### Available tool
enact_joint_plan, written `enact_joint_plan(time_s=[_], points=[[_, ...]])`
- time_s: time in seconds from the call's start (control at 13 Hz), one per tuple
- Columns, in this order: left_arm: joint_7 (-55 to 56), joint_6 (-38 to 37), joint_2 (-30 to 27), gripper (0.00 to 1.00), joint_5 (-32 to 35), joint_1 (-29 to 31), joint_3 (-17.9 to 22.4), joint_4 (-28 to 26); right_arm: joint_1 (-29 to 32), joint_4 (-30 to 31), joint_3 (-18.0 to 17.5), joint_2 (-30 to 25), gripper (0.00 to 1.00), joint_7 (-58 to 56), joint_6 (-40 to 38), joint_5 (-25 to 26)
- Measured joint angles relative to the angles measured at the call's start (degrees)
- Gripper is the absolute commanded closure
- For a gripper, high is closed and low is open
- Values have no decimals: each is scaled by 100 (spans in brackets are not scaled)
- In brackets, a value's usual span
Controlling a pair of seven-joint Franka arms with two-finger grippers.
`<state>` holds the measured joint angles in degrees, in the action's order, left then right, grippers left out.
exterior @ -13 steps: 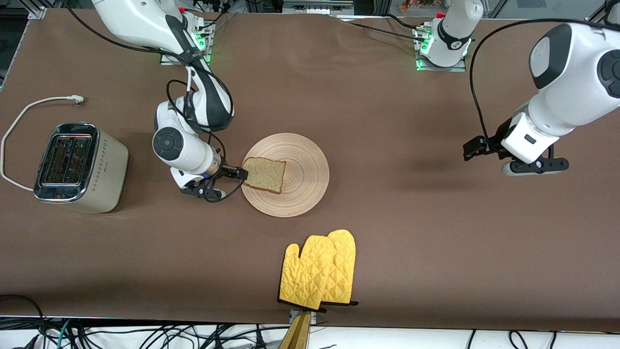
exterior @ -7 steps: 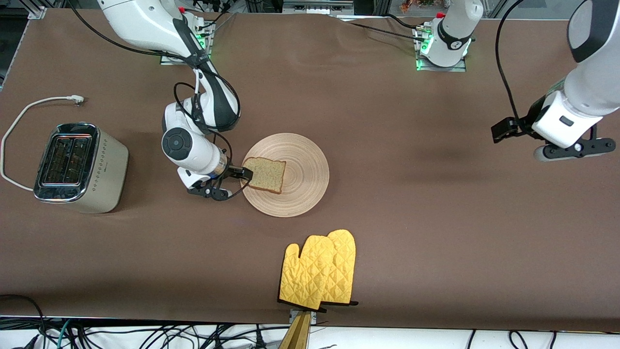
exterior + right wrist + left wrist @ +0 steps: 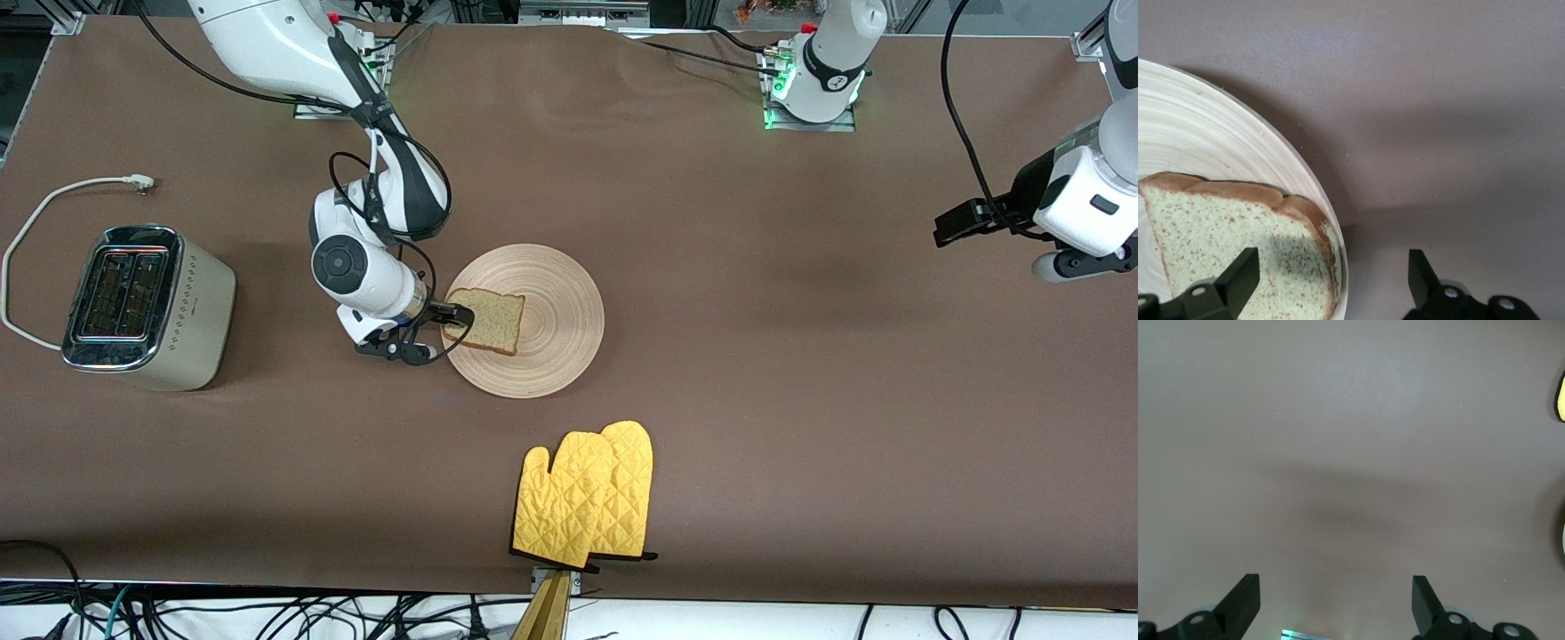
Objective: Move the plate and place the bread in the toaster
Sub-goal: 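Withdraw the left gripper while the right gripper grasps the bread slice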
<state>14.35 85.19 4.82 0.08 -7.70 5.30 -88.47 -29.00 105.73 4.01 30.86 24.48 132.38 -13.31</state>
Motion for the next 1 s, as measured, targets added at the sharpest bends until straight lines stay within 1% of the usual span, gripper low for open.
enact_joint_plan(time_s=[0.08,0.38,0.54,0.69,0.92,1.0], points=[[7,-7,0,0,0,-20,4,19,0,0,0,3,27,0,-3,0],[27,-8,18,0,-280,57,29,24,-70,0,0,7,32,-6,-43,0],[26,-6,9,0,-389,203,-80,46,-92,0,1,7,36,-6,-74,1],[90,-7,-20,0,-389,334,-330,91,-126,0,1,7,51,-10,-108,5],[94,-7,-45,0,-389,509,-448,115,-171,0,1,7,72,-11,-111,6],[92,-9,-45,0,-389,564,-472,115,-178,-1,1,7,80,-11,-110,6]])
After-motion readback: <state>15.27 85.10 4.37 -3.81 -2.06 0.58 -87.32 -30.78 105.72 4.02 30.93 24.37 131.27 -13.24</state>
